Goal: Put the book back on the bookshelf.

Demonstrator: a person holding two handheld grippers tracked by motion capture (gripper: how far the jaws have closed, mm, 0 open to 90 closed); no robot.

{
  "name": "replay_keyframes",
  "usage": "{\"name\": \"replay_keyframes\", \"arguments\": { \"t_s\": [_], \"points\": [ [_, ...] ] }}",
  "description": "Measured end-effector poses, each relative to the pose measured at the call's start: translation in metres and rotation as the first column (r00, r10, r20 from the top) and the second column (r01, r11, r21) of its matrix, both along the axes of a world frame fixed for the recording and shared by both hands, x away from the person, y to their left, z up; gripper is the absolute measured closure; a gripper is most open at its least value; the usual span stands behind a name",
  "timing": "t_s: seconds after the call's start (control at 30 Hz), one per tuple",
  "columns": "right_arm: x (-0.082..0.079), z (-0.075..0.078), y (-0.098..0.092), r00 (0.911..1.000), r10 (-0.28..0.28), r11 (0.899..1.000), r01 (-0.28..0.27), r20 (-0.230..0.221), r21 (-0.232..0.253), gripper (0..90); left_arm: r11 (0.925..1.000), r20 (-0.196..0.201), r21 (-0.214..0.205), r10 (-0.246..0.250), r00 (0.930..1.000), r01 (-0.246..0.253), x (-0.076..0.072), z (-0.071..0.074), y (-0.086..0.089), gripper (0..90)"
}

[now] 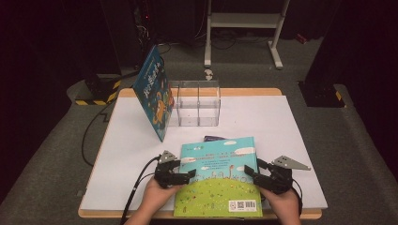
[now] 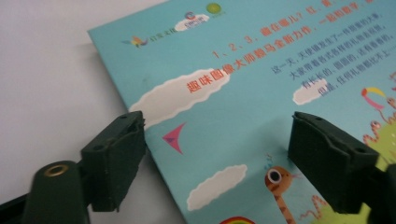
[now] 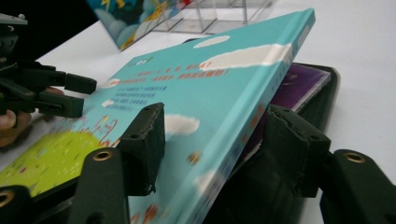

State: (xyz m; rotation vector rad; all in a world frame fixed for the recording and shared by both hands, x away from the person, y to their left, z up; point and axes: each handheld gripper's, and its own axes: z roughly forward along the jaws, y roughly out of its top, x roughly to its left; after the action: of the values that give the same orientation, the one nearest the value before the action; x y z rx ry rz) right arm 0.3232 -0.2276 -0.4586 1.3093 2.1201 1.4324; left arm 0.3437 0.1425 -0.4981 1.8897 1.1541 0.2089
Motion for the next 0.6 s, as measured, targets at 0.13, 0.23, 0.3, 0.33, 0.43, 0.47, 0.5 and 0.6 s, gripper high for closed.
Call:
{"name": "replay_keyframes", "arguments": {
  "t_s": [0.13,0.23,0.3,0.33,0.43,0.47,0.5,0.6],
  "points": [
    [0.000,0.000,-0.004,0.9998,-0.008,1.000,0.008,-0.016,0.005,36.5,0.9993,-0.006,-0.037,0.011,0.9999,-0.011,0.003,-0.002,0.004,22.0],
    [0.000,-0.001,-0.004,0.9992,0.001,1.000,-0.001,-0.040,-0.002,34.4,0.9954,-0.048,-0.089,0.032,0.9983,-0.036,-0.003,-0.008,0.012,14.3],
    [-0.002,-0.002,-0.003,0.9986,0.006,1.000,-0.006,-0.052,-0.005,33.6,0.9947,-0.052,-0.100,0.018,0.9985,-0.023,-0.007,-0.010,0.015,13.6],
    [-0.002,-0.001,-0.003,0.9989,0.003,1.000,-0.003,-0.047,-0.010,34.0,0.9947,-0.054,-0.102,0.008,0.9985,-0.014,-0.008,-0.010,0.015,13.5],
    [-0.003,-0.001,-0.001,0.9981,-0.009,1.000,0.007,-0.061,-0.028,34.8,0.9924,-0.072,-0.123,-0.010,0.9974,0.001,-0.008,-0.009,0.015,12.1],
    [-0.004,-0.002,-0.002,0.9978,-0.011,0.999,0.009,-0.065,-0.032,35.2,0.9901,-0.072,-0.140,-0.020,0.9972,0.010,-0.008,-0.008,0.016,11.3],
    [-0.005,-0.004,-0.002,0.9979,-0.015,0.999,0.012,-0.063,-0.048,37.3,0.9872,-0.072,-0.159,-0.020,0.9972,0.008,-0.008,-0.007,0.017,9.1],
    [-0.010,-0.013,-0.005,0.9968,-0.017,0.998,0.012,-0.079,-0.059,38.9,0.9840,-0.069,-0.177,-0.035,0.9970,0.023,-0.008,-0.003,0.017,8.7]
  ]
}}
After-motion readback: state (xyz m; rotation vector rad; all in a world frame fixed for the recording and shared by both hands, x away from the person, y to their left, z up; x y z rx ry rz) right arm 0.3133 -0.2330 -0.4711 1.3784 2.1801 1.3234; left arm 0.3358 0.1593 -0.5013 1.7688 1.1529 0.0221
